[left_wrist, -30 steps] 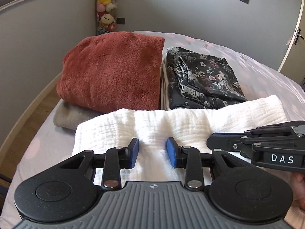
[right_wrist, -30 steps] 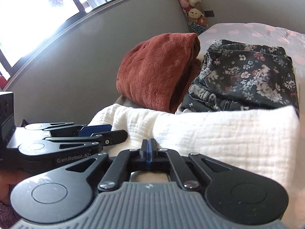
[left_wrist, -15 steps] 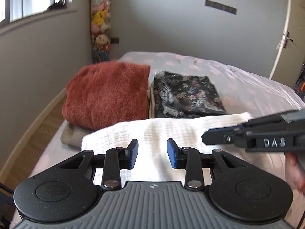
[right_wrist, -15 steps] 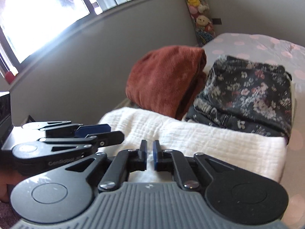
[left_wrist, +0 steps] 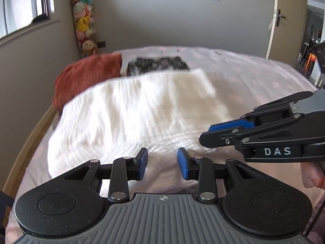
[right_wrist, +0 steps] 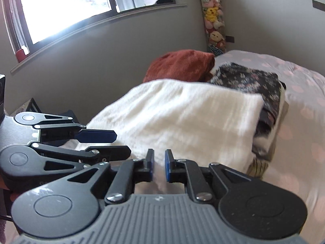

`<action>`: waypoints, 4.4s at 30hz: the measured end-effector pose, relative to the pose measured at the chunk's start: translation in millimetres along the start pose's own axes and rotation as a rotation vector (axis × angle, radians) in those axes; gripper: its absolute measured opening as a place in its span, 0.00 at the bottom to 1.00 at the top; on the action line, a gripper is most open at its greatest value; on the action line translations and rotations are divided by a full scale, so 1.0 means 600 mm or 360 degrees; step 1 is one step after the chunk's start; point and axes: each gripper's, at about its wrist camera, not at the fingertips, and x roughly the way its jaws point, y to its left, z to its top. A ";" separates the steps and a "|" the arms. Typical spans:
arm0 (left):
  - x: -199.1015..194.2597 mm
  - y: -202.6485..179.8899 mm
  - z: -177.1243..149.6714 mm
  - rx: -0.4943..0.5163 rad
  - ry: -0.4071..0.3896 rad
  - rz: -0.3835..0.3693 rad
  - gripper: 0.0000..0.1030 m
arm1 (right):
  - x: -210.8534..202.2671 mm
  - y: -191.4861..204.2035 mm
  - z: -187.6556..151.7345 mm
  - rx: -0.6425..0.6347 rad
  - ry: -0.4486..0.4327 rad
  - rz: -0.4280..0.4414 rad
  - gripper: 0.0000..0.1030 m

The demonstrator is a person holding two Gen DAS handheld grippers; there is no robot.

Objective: Fold clothes

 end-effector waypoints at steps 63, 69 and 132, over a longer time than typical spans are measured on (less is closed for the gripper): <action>-0.239 -0.175 -0.175 -0.0306 -0.0436 0.0642 0.74 | -0.283 0.149 -0.206 0.0021 -0.0494 -0.0341 0.83; -0.242 -0.170 -0.178 -0.0319 -0.0430 0.0648 0.74 | -0.285 0.158 -0.208 -0.0003 -0.0494 -0.0403 0.84; -0.263 -0.184 -0.193 -0.0296 -0.0433 0.0552 0.74 | -0.316 0.172 -0.242 0.0077 -0.0523 -0.0307 0.86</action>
